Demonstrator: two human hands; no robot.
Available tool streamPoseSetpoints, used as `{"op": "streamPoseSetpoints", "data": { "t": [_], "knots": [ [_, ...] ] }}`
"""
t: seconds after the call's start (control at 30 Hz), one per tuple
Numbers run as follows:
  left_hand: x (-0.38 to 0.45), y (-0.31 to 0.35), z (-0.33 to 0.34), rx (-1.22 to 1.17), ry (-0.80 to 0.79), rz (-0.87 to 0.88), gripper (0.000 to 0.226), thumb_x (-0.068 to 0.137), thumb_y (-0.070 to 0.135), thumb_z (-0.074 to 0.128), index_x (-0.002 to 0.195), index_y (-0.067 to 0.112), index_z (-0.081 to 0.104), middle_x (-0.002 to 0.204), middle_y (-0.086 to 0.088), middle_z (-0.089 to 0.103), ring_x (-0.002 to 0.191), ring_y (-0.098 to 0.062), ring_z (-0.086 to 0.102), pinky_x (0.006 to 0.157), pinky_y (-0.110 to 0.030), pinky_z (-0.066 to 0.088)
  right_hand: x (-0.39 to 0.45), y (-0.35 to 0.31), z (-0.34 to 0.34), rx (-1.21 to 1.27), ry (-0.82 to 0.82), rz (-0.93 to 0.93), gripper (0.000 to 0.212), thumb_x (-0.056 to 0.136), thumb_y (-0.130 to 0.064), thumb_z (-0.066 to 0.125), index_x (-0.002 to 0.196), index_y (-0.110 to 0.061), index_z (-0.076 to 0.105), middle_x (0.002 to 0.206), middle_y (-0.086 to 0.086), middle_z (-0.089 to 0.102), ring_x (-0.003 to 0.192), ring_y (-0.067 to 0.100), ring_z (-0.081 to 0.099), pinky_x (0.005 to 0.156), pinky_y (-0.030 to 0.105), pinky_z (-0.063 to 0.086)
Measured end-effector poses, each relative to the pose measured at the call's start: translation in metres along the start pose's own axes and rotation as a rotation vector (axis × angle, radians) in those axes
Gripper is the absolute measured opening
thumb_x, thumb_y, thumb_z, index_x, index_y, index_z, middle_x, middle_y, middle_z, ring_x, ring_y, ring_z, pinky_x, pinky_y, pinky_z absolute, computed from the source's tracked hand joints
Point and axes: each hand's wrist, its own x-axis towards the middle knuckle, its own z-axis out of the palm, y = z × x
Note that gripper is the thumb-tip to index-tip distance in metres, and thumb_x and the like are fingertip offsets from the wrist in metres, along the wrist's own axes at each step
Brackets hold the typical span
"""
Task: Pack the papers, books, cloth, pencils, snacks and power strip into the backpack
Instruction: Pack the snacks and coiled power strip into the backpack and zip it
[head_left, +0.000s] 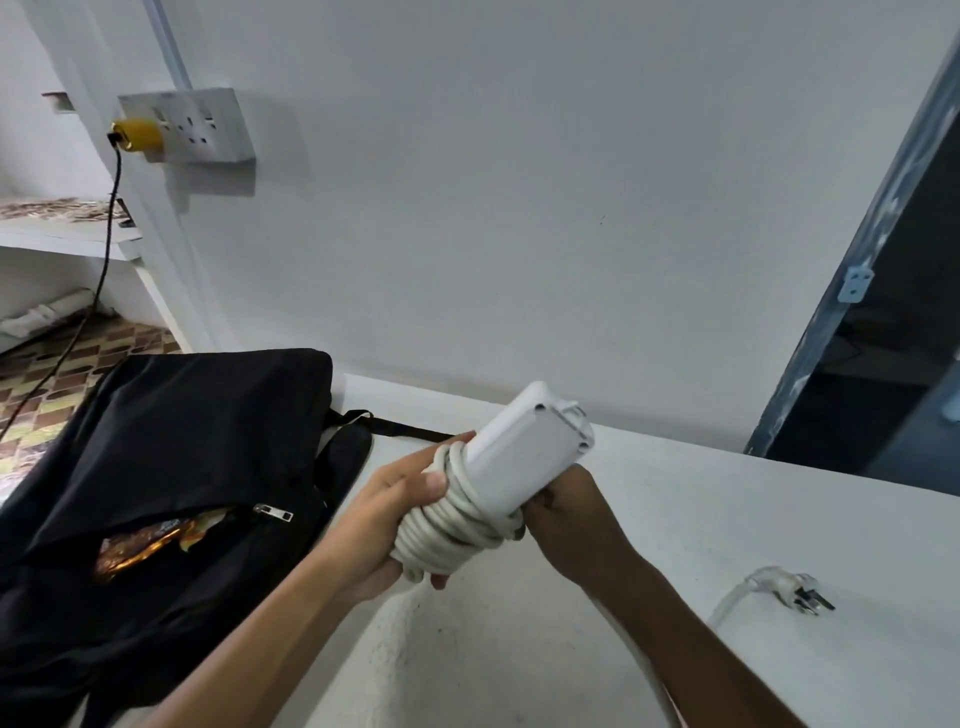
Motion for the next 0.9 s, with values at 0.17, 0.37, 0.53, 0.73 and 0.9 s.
{"op": "streamPoseSetpoints", "data": {
  "t": [0.17, 0.37, 0.53, 0.73, 0.9],
  "knots": [
    [0.0, -0.003, 0.0, -0.057, 0.126, 0.027, 0.077, 0.063, 0.046, 0.081, 0.114, -0.005, 0.055, 0.08, -0.028, 0.06, 0.051, -0.029, 0.061, 0.041, -0.031, 0.051, -0.011, -0.009, 0.004, 0.037, -0.162, 0.052, 0.032, 0.09, 0.005, 0.044, 0.091, -0.021, 0.063, 0.07, -0.006, 0.057, 0.045, 0.008, 0.057, 0.044, 0.02, 0.039],
    [0.008, 0.002, -0.014, 0.072, 0.381, 0.122, 0.055, 0.065, 0.038, 0.075, 0.108, 0.006, 0.066, 0.087, -0.03, 0.06, 0.056, -0.032, 0.061, 0.044, -0.034, 0.054, -0.025, -0.016, -0.006, 0.077, -0.276, 0.254, 0.029, 0.095, -0.005, 0.047, 0.121, -0.016, 0.056, 0.084, 0.006, 0.069, 0.041, 0.011, 0.058, 0.041, 0.02, 0.041],
    [0.008, 0.01, -0.026, 0.439, 0.542, 0.157, 0.053, 0.056, 0.042, 0.08, 0.104, 0.023, 0.07, 0.083, -0.012, 0.069, 0.058, -0.027, 0.065, 0.045, -0.036, 0.054, -0.027, -0.014, -0.03, 0.002, -0.219, 0.271, 0.018, 0.092, -0.009, 0.053, 0.102, -0.016, 0.066, 0.067, 0.005, 0.068, 0.048, 0.011, 0.057, 0.051, 0.024, 0.046],
    [0.016, 0.012, -0.01, 0.859, 0.527, 0.101, 0.041, 0.062, 0.026, 0.087, 0.099, 0.032, 0.069, 0.08, 0.004, 0.066, 0.056, -0.003, 0.058, 0.043, -0.017, 0.046, -0.027, -0.021, -0.025, -0.429, -0.051, 0.033, 0.016, 0.093, -0.022, 0.053, 0.093, -0.016, 0.068, 0.076, 0.001, 0.068, 0.069, 0.02, 0.061, 0.066, 0.033, 0.051],
    [0.019, 0.02, 0.001, 1.175, 0.234, 0.037, 0.038, 0.061, 0.037, 0.085, 0.094, 0.034, 0.068, 0.082, 0.009, 0.067, 0.073, -0.002, 0.061, 0.059, -0.024, 0.053, -0.021, -0.026, -0.031, -0.506, -0.021, -0.331, 0.025, 0.085, -0.03, 0.05, 0.088, -0.02, 0.073, 0.077, -0.003, 0.072, 0.069, 0.019, 0.064, 0.064, 0.035, 0.053]
  ]
}}
